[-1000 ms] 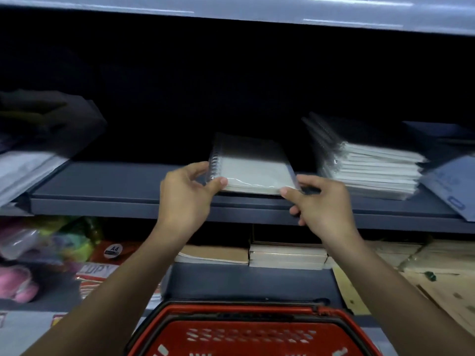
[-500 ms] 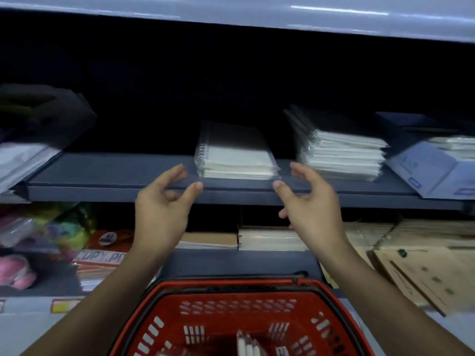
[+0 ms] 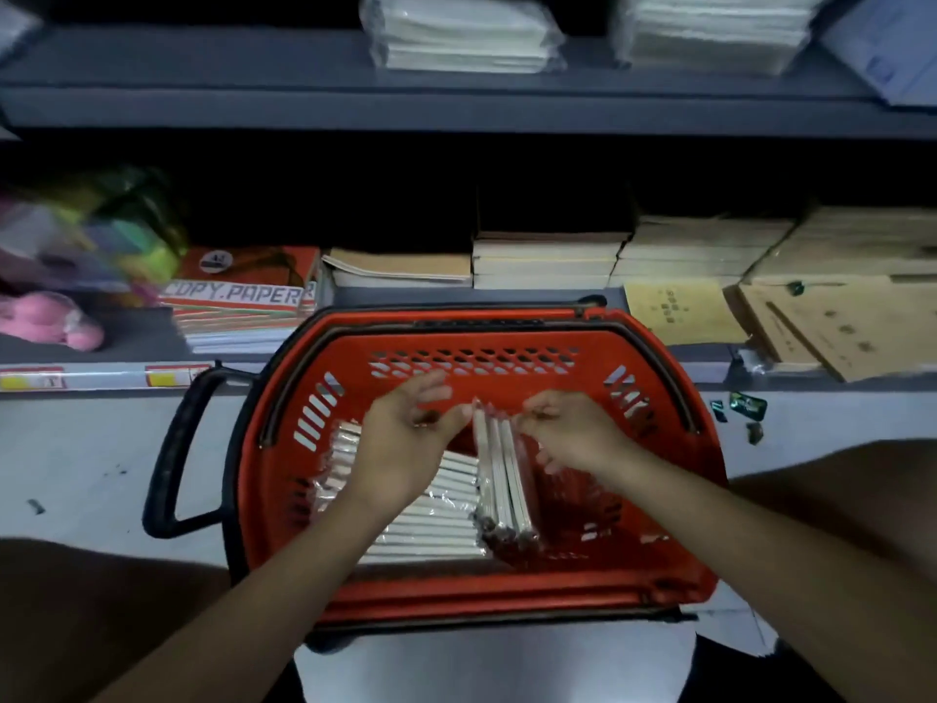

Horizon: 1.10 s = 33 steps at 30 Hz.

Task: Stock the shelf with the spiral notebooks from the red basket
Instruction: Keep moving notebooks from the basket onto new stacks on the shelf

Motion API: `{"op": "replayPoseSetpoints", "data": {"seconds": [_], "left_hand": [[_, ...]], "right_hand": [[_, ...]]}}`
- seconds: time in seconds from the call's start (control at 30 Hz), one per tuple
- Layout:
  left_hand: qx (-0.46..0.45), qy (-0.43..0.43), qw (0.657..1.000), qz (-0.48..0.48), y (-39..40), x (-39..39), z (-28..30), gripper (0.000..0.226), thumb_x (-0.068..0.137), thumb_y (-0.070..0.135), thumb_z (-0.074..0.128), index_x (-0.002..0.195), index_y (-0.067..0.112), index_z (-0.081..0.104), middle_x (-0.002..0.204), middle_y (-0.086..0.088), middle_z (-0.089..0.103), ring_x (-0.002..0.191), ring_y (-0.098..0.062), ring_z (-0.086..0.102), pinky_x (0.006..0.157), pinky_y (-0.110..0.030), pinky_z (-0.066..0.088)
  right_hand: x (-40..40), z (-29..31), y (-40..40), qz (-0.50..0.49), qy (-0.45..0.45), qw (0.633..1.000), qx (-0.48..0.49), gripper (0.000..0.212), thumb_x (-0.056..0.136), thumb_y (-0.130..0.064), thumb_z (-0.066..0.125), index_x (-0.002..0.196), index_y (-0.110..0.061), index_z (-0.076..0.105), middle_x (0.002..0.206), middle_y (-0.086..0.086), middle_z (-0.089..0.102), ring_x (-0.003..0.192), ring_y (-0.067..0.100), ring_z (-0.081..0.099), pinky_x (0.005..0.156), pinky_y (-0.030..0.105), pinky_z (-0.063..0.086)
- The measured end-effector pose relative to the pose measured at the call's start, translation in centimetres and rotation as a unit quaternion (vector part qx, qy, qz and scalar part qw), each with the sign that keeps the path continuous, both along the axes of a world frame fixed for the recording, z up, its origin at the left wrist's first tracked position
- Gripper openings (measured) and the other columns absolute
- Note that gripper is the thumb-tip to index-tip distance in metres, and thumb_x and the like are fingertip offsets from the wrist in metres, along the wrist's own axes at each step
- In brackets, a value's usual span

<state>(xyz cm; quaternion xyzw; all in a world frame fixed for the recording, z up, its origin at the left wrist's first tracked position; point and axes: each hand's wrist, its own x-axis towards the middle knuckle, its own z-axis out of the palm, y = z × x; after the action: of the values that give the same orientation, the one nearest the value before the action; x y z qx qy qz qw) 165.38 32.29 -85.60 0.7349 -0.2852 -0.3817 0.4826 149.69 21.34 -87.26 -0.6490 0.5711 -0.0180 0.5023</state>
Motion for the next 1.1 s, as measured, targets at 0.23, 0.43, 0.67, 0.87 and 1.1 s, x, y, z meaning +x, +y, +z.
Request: {"op": "replayPoseSetpoints", "data": {"seconds": [0.23, 0.43, 0.67, 0.87, 1.1], "left_hand": [[0.034, 0.022, 0.998, -0.041, -2.1, -1.9, -2.7, 0.053, 0.086, 0.013, 0.077, 0.135, 0.003, 0.058, 0.120, -0.009, 0.071, 0.103, -0.011, 0.063, 0.072, 0.002, 0.045], [0.055, 0.010, 0.995, -0.080, -3.2, -2.5, -3.7, 0.051, 0.089, 0.020, 0.076, 0.136, 0.012, 0.059, 0.114, 0.002, 0.071, 0.107, -0.011, 0.066, 0.101, -0.032, 0.053], [0.064, -0.036, 0.992, -0.103, -2.7, -2.8, -4.4, 0.039, 0.094, 0.016, 0.068, 0.132, 0.011, 0.062, 0.113, 0.001, 0.072, 0.105, -0.012, 0.067, 0.096, -0.022, 0.050], [0.084, -0.012, 0.991, -0.106, -2.1, -3.3, -5.1, 0.033, 0.097, 0.006, 0.059, 0.129, 0.015, 0.064, 0.095, 0.011, 0.070, 0.088, -0.017, 0.070, 0.081, -0.023, 0.055], [0.084, 0.153, 0.983, -0.061, -1.7, -3.4, -2.8, 0.025, 0.102, 0.003, 0.050, 0.122, 0.006, 0.064, 0.106, -0.011, 0.070, 0.091, -0.026, 0.075, 0.083, -0.027, 0.061]], "right_hand": [[0.3, -4.0, 2.2, 0.054, 0.038, 0.994, 0.082, 0.050, 0.094, -0.046, 0.064, 0.136, -0.019, 0.054, 0.109, -0.003, 0.061, 0.085, 0.018, 0.065, 0.075, 0.039, 0.062], [-0.5, -6.4, 1.6, 0.046, 0.083, 0.994, 0.062, 0.039, 0.099, -0.036, 0.058, 0.133, -0.020, 0.049, 0.083, -0.010, 0.054, 0.073, 0.013, 0.062, 0.063, 0.037, 0.063], [-2.2, -7.1, 0.3, 0.105, 0.123, 0.986, -0.046, 0.061, 0.081, -0.033, 0.075, 0.133, -0.016, 0.048, 0.110, 0.004, 0.071, 0.102, 0.023, 0.069, 0.080, 0.030, 0.053], [-5.1, -8.0, -2.2, -0.009, 0.213, 0.976, -0.040, 0.031, 0.080, -0.010, 0.068, 0.112, -0.007, 0.068, 0.109, 0.013, 0.073, 0.101, 0.030, 0.070, 0.078, 0.031, 0.056], [-6.6, -2.5, -4.0, -0.076, 0.039, 0.996, 0.018, 0.014, 0.086, -0.006, 0.071, 0.100, -0.008, 0.069, 0.100, 0.011, 0.074, 0.089, 0.026, 0.069, 0.075, 0.034, 0.053]]}}
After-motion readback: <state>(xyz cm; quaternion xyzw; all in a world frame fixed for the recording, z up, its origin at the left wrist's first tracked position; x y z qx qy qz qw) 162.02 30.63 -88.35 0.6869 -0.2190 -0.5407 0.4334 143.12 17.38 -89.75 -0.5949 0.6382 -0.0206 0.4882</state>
